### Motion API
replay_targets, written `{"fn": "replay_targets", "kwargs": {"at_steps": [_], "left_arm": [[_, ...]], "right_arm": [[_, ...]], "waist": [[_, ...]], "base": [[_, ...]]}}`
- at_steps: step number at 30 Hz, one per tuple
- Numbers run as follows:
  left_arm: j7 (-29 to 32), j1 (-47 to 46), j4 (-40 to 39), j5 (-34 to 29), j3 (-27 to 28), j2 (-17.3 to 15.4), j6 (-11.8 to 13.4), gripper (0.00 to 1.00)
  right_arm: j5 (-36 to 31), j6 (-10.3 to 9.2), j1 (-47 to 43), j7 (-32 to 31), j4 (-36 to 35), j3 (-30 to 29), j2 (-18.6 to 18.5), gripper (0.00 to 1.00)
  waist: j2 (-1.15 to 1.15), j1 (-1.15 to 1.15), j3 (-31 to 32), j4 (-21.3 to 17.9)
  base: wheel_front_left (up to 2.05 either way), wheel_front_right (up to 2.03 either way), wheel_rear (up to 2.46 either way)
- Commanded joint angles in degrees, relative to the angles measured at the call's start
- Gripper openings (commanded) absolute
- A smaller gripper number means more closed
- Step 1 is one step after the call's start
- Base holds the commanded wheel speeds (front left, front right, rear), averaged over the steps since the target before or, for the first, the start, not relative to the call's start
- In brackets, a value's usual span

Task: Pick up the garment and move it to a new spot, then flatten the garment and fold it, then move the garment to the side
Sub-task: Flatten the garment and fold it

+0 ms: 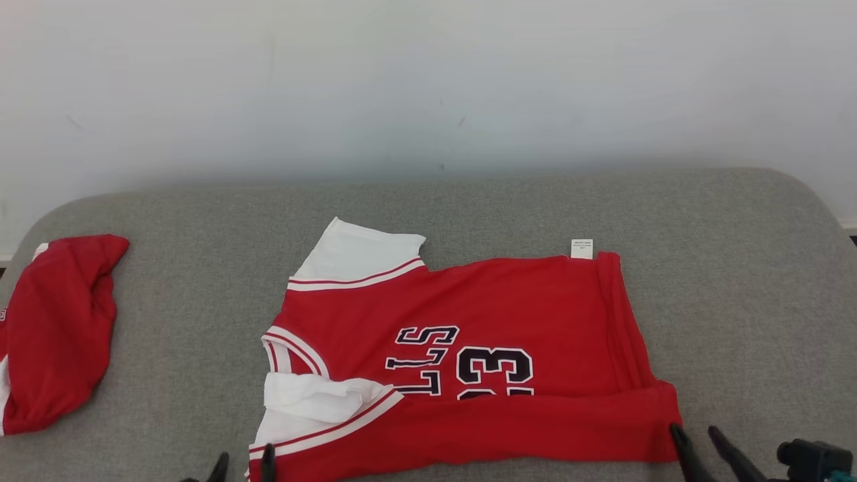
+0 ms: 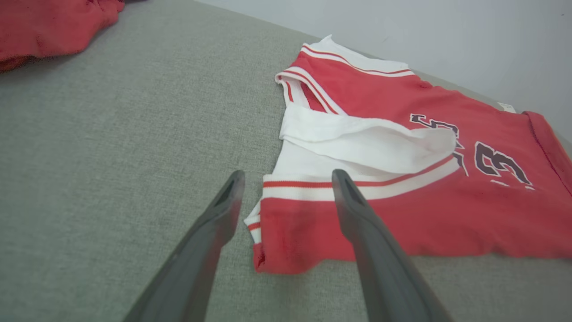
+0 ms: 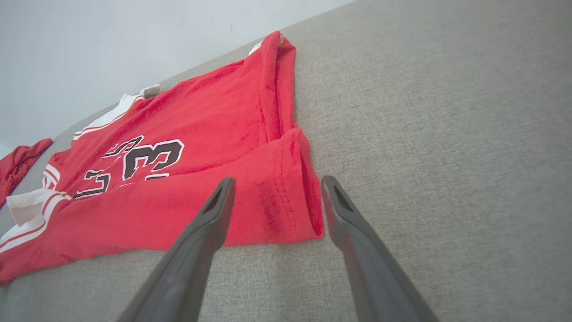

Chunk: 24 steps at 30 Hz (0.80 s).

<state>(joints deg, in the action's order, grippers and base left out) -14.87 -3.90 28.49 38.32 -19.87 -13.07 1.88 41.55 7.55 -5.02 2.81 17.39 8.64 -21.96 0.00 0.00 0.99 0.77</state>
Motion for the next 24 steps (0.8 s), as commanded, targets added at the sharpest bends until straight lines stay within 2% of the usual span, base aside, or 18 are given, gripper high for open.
{"fn": "replay_targets", "kwargs": {"at_steps": [1, 8, 15, 16, 24], "left_arm": [[-0.4, 0.1, -2.1, -2.1, 1.4, -0.7, 1.0, 1.00], [-0.3, 2.9, -14.4, -12.6, 8.9, -0.7, 4.7, 1.00], [-0.3, 5.2, -20.3, -22.3, 10.0, -2.6, 5.8, 1.00], [-0.3, 6.0, -20.8, -23.2, 10.3, -2.6, 6.5, 1.00], [-0.4, 10.3, -23.9, -21.3, 14.8, -3.6, 4.2, 1.00]], "right_arm": [[-1.3, -0.14, 0.8, 1.9, -1.0, -1.4, 0.6, 1.00], [-6.9, -0.14, 1.5, 8.4, -4.2, -6.8, 4.0, 1.00], [-15.0, -0.14, 0.2, 11.1, -7.3, -8.7, 6.2, 1.00], [-16.2, -0.14, -0.2, 11.4, -7.8, -9.1, 6.6, 1.00], [-20.9, -0.14, -3.4, 12.1, -10.4, -12.0, 10.4, 1.00]], "waist": [[0.00, 0.00, 0.1, -0.1], [0.00, 0.00, 0.9, -0.4], [0.00, 0.00, 1.7, -0.5], [0.00, 0.00, 1.8, -0.5], [0.00, 0.00, 3.0, -0.2]], "base": [[0.00, 0.00, 0.00], [0.00, 0.00, 0.00], [0.00, 0.00, 0.00], [0.00, 0.00, 0.00], [0.00, 0.00, 0.00]]}}
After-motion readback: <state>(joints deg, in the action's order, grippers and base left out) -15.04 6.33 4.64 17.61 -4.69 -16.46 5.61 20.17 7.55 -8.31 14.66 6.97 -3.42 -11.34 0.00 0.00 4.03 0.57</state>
